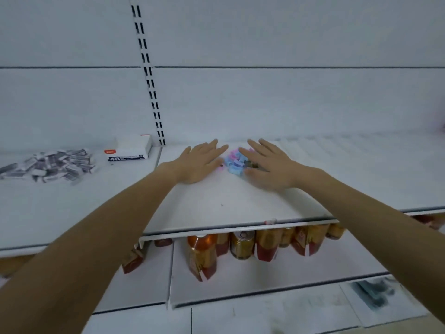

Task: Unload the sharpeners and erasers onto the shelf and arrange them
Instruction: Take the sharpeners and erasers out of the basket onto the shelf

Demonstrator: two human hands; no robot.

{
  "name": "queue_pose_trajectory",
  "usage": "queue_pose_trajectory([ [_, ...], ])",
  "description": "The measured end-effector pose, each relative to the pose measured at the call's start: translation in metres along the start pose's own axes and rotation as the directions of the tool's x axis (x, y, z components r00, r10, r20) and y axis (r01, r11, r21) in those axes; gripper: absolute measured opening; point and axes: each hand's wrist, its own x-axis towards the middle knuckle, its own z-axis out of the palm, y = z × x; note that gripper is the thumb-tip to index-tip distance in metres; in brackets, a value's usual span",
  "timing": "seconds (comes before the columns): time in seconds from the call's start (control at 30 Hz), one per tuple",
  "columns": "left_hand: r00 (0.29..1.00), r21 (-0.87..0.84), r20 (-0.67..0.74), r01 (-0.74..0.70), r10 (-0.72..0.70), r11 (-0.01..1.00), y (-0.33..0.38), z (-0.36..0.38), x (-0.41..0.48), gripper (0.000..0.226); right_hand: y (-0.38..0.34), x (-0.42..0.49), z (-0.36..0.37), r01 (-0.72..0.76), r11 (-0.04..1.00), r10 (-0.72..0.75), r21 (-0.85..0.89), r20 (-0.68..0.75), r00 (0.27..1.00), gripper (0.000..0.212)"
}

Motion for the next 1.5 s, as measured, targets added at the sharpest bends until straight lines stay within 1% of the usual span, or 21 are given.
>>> queue_pose_trajectory([
  [0.17,0.996,0.106,-0.072,0.068,-0.061,0.992,-0.031,-0.029,-0.017,0.049,-0.026,0.009,-0.014,0.119,0.991,-0.124,-0.068,-0.072,0.99,0.06],
  [0.27,0.982,0.118,-0.15,0.132,-0.114,0.984,-0.057,-0.056,-0.041,0.049,-0.057,0.02,-0.015,0.207,0.973,-0.214,-0.102,-0.062,0.975,0.058],
  [0.4,0.949,0.137,-0.273,0.203,-0.16,0.97,-0.095,-0.088,-0.093,0.048,-0.115,0.045,-0.016,0.321,0.937,-0.329,-0.136,-0.045,0.943,0.058],
  [0.57,0.905,0.204,-0.344,0.33,-0.248,0.922,-0.156,-0.121,-0.177,0.047,-0.216,0.076,-0.02,0.449,0.883,-0.459,-0.138,-0.042,0.888,0.06],
  [0.73,0.863,0.234,-0.391,0.43,-0.32,0.872,-0.23,-0.155,-0.273,0.047,-0.332,0.095,-0.018,0.554,0.828,-0.559,-0.08,-0.053,0.827,0.06],
  [0.83,0.823,0.231,-0.445,0.485,-0.352,0.843,-0.273,-0.17,-0.331,0.047,-0.398,0.104,-0.011,0.618,0.783,-0.622,-0.066,-0.073,0.78,0.059],
  [0.9,0.792,0.212,-0.493,0.51,-0.359,0.834,-0.292,-0.175,-0.369,0.045,-0.439,0.111,-0.004,0.643,0.764,-0.645,-0.053,-0.072,0.761,0.059],
  [1.03,0.704,0.171,-0.596,0.582,-0.386,0.795,-0.324,-0.177,-0.438,0.04,-0.515,0.132,0.006,0.693,0.721,-0.692,0.0,-0.061,0.719,0.059],
  [1.2,0.65,0.121,-0.596,0.653,-0.471,0.748,-0.379,-0.177,-0.502,0.038,-0.592,0.162,0.007,0.731,0.683,-0.724,0.014,-0.124,0.679,0.055],
  [1.4,0.603,0.018,-0.605,0.663,-0.52,0.748,-0.459,-0.173,-0.537,0.034,-0.658,0.211,-0.001,0.756,0.648,-0.759,-0.088,-0.147,0.634,0.054],
  [1.5,0.618,0.02,-0.575,0.665,-0.536,0.746,-0.5,-0.17,-0.543,0.037,-0.689,0.249,-0.011,0.769,0.628,-0.778,-0.121,-0.142,0.612,0.054],
])
